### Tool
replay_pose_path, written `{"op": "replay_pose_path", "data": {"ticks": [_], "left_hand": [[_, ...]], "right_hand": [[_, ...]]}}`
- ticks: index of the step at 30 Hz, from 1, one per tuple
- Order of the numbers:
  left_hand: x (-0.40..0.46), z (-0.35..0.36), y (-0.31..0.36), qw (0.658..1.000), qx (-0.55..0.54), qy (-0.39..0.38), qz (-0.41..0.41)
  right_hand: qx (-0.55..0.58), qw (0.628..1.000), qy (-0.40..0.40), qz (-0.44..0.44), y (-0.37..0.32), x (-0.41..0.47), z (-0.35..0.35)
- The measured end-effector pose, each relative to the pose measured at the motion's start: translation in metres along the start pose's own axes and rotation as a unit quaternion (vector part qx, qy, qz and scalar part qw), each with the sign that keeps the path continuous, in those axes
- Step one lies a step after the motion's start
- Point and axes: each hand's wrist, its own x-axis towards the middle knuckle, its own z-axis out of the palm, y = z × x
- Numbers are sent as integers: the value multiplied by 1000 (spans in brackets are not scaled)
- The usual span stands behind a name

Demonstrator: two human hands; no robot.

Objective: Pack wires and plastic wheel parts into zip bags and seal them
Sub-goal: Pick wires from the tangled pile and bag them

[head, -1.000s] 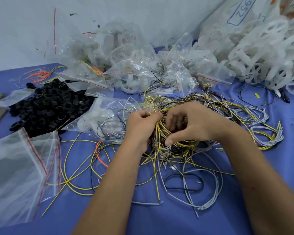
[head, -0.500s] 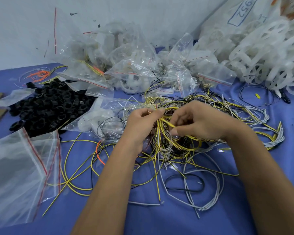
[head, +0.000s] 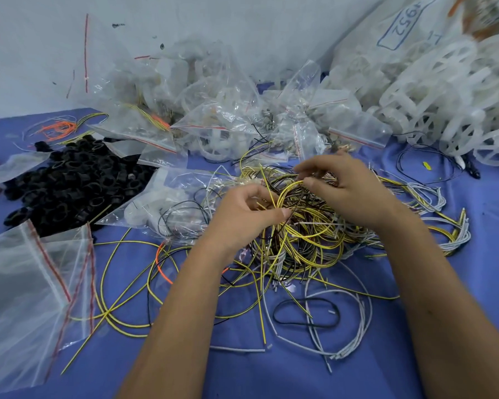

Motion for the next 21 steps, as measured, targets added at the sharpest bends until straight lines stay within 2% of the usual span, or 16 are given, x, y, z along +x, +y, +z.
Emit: {"op": "replay_pose_path", "data": {"ticks": [4, 8, 12, 16, 18, 21], "left_hand": [[-1, 0, 1, 999, -17, 1, 28], [-1, 0, 1, 999, -20, 13, 43], [0, 0, 1, 998, -19, 18, 51], [2, -3, -1, 998, -45, 38, 18], [3, -7, 0, 998, -56, 29, 8], [1, -13, 0, 998, -40, -27, 27]], "right_hand": [[11, 999, -50, -13, -4, -1, 3], [79, 996, -34, -7, 2, -1, 0], [122, 992, 29, -24, 4, -1, 1], [180, 977, 115, 4, 4, 1, -2], [147, 985, 90, 24, 6, 1, -4], [9, 999, -30, 22, 7, 0, -3]]}}
